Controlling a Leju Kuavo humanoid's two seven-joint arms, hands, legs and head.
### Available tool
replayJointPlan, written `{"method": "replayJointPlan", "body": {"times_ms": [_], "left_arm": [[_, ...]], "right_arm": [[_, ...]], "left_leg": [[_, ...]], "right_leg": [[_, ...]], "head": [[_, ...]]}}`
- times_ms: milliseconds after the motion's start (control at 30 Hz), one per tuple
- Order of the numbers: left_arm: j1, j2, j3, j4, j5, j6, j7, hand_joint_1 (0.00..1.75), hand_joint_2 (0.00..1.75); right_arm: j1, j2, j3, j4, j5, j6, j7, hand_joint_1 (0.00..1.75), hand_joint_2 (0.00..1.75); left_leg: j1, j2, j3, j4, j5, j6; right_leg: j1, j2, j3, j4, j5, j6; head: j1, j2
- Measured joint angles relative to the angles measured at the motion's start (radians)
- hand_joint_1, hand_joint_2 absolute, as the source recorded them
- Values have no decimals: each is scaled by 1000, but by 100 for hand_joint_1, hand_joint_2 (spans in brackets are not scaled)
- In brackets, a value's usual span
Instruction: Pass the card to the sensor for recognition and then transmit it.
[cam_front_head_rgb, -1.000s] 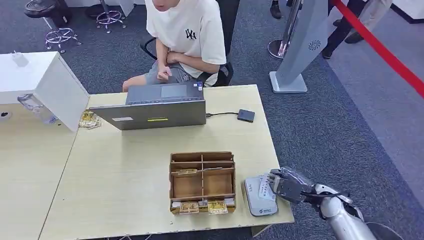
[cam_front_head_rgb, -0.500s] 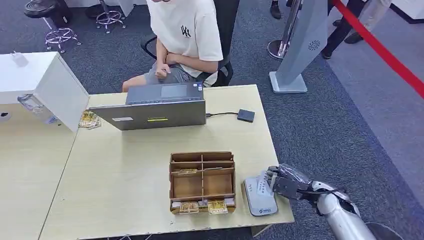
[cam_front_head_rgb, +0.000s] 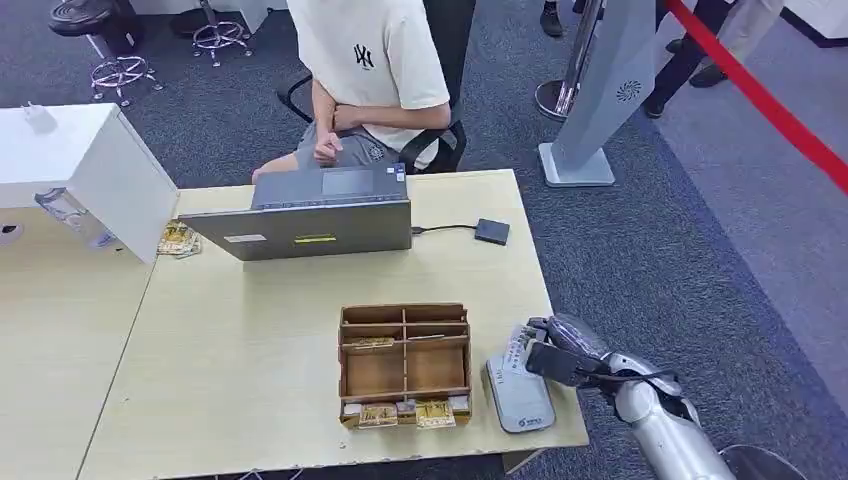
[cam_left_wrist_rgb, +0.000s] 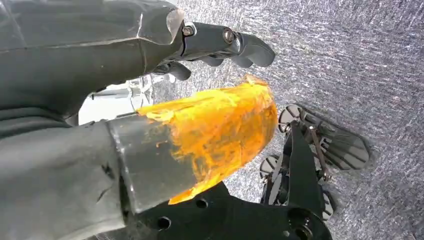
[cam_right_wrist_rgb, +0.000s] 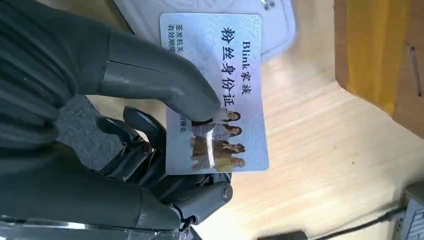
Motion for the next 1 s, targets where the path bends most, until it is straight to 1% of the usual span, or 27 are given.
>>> {"method": "replayJointPlan", "body": {"times_ms": [100,233,333,367,400,467,633,700,767,867,933,1000], "left_arm": [[0,-5,-8,0,13,0,-2,0,0],[-1,-11,-26,1,22,1,-3,0,0],[-2,-16,-37,2,27,1,-3,0,0],[-2,-17,-42,2,28,2,-3,0,0],[-3,-20,-50,2,30,2,-3,0,0],[-3,-23,-61,5,30,2,-3,0,0],[-4,-31,-89,8,31,2,2,0,0],[-5,-34,-101,9,31,2,3,0,0],[-5,-35,-107,9,31,2,5,0,0],[-9,-38,-124,9,32,2,8,0,0],[-11,-40,-137,10,32,0,13,0,0],[-14,-43,-150,10,32,-3,13,0,0]], "right_arm": [[1,50,-41,-35,10,-53,25,175,175],[7,118,-113,-123,4,-84,35,175,175],[20,171,-171,-212,2,-106,28,175,175],[25,187,-188,-238,1,-115,22,175,175],[36,215,-213,-286,-3,-134,13,175,175],[48,260,-264,-365,-46,-161,-13,175,175],[82,359,-362,-550,-108,-168,-54,175,175],[100,397,-384,-620,-118,-172,-74,175,175],[111,420,-394,-664,-116,-179,-95,175,175],[136,467,-393,-743,-77,-191,-121,175,175],[152,492,-368,-784,-28,-206,-133,175,175],[154,500,-326,-808,23,-229,-135,175,175]], "left_leg": [[0,0,0,0,0,0],[0,0,0,0,0,0],[0,-1,0,0,0,0],[0,-1,0,0,0,0],[0,-1,-1,0,0,0],[0,-1,-1,0,0,0],[0,-1,-1,0,0,0],[0,-1,-1,0,0,0],[0,0,0,0,0,0],[0,0,-1,0,0,0],[0,0,-1,0,0,0],[0,0,0,0,0,0]], "right_leg": [[0,0,0,0,0,0],[0,0,0,0,0,0],[0,0,0,0,0,0],[0,0,0,0,0,0],[0,-1,0,0,0,0],[0,0,-1,0,0,0],[0,0,-1,0,0,0],[0,0,-1,0,0,0],[0,0,-1,0,0,0],[0,0,-1,0,0,0],[0,0,-1,0,0,0],[0,1,-1,0,0,0]], "head": [[0,0],[0,0],[0,0],[0,0],[0,0],[0,0],[0,0],[0,0],[0,0],[0,0],[0,0],[0,0]]}}
